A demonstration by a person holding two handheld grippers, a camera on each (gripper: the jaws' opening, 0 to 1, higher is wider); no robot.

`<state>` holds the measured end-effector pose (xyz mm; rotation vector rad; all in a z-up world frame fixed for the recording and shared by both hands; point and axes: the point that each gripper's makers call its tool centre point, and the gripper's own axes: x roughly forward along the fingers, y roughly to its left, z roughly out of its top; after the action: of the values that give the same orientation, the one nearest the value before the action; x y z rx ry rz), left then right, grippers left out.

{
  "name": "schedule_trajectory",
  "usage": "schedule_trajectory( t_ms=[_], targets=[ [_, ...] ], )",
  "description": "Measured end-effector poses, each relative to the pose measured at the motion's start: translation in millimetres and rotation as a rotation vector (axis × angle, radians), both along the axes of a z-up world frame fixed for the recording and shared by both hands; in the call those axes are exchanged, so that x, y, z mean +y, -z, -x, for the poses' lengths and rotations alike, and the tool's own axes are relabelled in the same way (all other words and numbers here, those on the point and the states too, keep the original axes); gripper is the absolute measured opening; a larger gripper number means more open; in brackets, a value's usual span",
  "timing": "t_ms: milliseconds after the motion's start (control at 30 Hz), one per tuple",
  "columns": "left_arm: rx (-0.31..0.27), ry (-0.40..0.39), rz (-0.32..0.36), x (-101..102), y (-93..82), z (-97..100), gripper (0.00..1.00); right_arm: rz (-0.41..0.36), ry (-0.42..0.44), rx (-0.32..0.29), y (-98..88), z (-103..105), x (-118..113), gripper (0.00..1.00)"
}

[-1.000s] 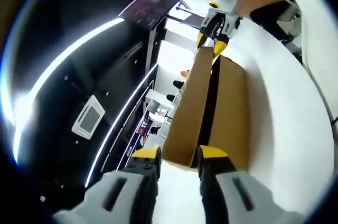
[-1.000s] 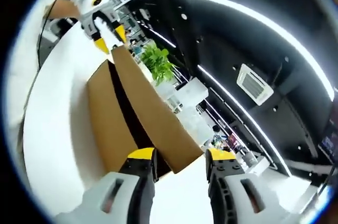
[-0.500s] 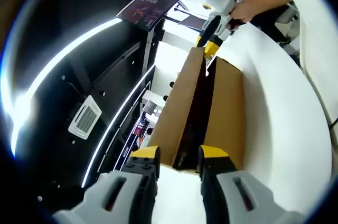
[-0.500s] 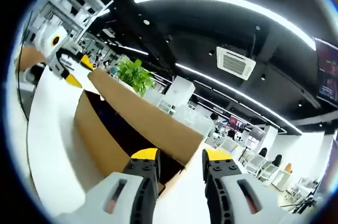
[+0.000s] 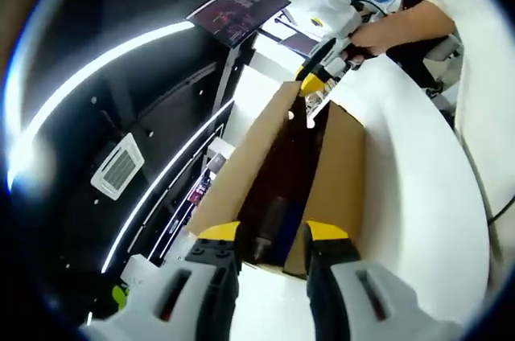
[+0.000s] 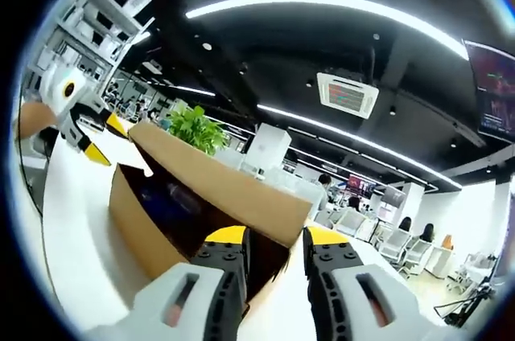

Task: Operate the shoe box by opening the lid, removing the specified soft item, and placing it in the target area until the item is outside and the box remains undamaged.

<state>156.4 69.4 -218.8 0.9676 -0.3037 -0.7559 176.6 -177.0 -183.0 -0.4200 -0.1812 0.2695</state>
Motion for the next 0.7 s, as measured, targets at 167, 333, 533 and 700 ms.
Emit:
schedule_trajectory(
  t_ms=[167,333,533,700],
  targets=[
    [0.113,0.035,0.025,-2,3.9,-3.8,0.31,-0.045,-0.017,0.002,-2.1,0,1,0.27],
    [0.280,0.064,0.063,0,10.5,-4.6,0.29,-0.051,-0.015,-0.005,-5.0,-1,1,0.27],
    [0.408,0.101,0.071,-1,13.5,-8.9,0.25,-0.040,-0.006,-0.017,-9.2,-4,1,0.26],
    [0.453,0.129,0.034,-2,10.6,-13.5,0.25,-0.041,-0.007,-0.020,-11.9,-4,1,0.27]
  ],
)
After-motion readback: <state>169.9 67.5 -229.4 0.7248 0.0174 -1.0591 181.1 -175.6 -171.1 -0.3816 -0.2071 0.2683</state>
